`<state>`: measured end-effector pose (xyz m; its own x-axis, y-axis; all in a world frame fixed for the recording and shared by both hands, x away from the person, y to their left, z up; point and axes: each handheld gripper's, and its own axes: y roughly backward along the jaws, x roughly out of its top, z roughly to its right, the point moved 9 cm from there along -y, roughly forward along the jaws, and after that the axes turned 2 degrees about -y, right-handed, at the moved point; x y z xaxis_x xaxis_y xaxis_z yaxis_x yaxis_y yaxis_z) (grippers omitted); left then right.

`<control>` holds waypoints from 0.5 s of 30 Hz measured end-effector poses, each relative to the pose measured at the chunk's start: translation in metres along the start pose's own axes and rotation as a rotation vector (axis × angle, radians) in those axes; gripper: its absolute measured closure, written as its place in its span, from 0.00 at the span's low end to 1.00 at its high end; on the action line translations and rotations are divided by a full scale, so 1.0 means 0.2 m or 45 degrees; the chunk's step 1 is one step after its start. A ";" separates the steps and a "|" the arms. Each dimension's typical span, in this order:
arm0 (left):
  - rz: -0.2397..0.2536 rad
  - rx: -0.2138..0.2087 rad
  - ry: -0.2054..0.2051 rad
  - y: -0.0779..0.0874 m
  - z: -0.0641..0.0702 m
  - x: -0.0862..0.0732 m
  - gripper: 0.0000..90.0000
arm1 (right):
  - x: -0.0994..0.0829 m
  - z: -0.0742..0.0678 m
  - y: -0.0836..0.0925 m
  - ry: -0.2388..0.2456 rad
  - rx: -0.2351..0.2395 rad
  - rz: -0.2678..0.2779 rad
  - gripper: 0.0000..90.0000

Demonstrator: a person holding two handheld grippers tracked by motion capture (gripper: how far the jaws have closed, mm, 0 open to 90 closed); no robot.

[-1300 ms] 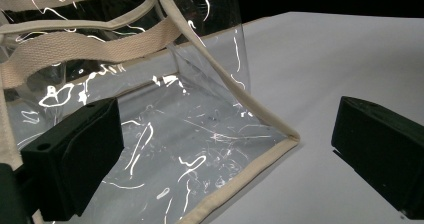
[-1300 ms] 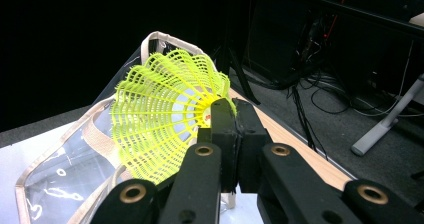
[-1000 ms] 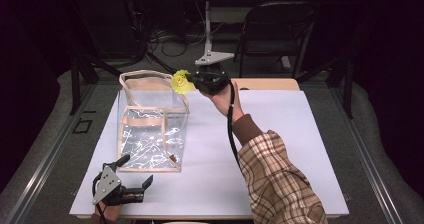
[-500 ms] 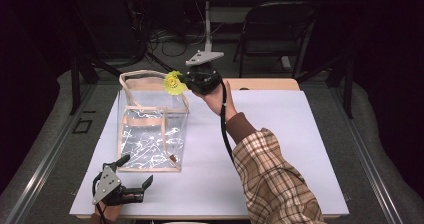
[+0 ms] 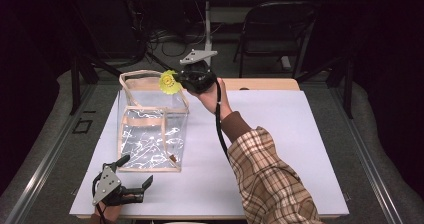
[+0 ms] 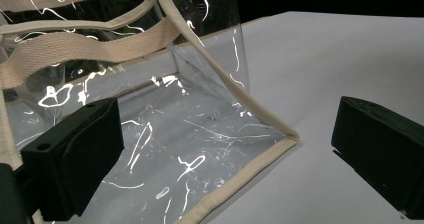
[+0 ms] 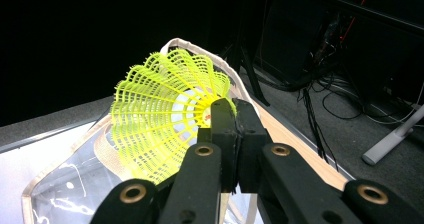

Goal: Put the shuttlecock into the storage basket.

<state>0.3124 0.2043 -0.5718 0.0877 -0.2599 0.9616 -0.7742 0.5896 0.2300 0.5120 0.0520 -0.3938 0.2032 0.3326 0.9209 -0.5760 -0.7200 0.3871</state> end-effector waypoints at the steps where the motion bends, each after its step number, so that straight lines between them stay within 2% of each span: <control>1: -0.002 0.001 -0.003 0.00 0.00 0.00 0.00 | 0.00 0.00 0.00 0.004 -0.002 -0.001 1.00; 15: 0.000 -0.001 -0.002 0.00 0.00 0.00 0.00 | 0.00 -0.01 -0.04 0.004 0.003 -0.015 1.00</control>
<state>0.3123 0.2044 -0.5717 0.0869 -0.2609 0.9614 -0.7738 0.5901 0.2301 0.5155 0.0589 -0.3969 0.2078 0.3431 0.9160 -0.5715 -0.7174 0.3984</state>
